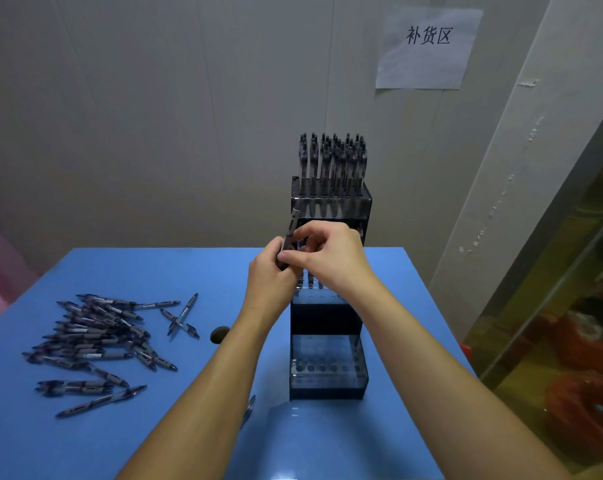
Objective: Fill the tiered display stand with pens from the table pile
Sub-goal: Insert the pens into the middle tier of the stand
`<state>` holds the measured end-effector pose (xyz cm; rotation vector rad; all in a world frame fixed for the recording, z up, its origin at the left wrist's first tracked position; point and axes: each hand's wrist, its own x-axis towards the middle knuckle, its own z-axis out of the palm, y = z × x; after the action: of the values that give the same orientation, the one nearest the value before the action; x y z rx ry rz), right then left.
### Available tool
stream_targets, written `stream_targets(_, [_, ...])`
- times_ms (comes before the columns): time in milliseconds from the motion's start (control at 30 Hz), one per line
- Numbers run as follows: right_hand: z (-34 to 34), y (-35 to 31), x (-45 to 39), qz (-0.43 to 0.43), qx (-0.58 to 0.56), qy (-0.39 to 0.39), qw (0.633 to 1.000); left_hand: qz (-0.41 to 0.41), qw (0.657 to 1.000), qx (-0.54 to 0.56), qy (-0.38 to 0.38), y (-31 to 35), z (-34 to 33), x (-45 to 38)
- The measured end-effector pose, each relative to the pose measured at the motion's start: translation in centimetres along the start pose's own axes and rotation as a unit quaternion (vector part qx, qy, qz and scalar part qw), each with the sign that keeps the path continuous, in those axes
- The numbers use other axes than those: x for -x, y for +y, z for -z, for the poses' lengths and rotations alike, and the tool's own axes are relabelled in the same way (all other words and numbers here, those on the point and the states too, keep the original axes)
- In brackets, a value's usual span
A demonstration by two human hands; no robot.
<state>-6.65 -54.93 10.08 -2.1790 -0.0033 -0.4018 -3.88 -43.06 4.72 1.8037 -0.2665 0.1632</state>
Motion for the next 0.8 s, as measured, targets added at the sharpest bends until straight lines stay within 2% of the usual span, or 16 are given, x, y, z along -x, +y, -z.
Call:
stream_targets(167, [-0.6,-0.1,-0.4,-0.005,-0.017,0.02,1.0,-0.018,1.0,-0.004,0.005,-0.2,0.2,-0.4])
stream_targets(233, [-0.9,0.0,-0.3,-0.035,-0.1,0.02,0.994,-0.018,1.0,0.002,0.012,-0.4,0.0,-0.7])
stream_targets(367, [-0.3,0.0,-0.7,-0.08,-0.278,0.038,0.956,-0.01,0.999,-0.008,0.029,-0.9,0.0,-1.2])
stream_targets(467, [0.9,0.2,-1.3,-0.091,-0.338,0.03,0.936,-0.017,0.999,-0.027,0.041,-1.3,0.3,-1.5])
stream_targets(567, [2.9,1.3,-1.4,-0.07,-0.303,0.02,0.95,-0.009,0.999,-0.017,0.045,-1.4,0.5,-1.7])
stream_targets(800, [7.6,4.6,-2.0,-0.074,-0.199,0.049,0.976,-0.002,0.998,-0.019,0.053,-1.7,0.8,-2.2])
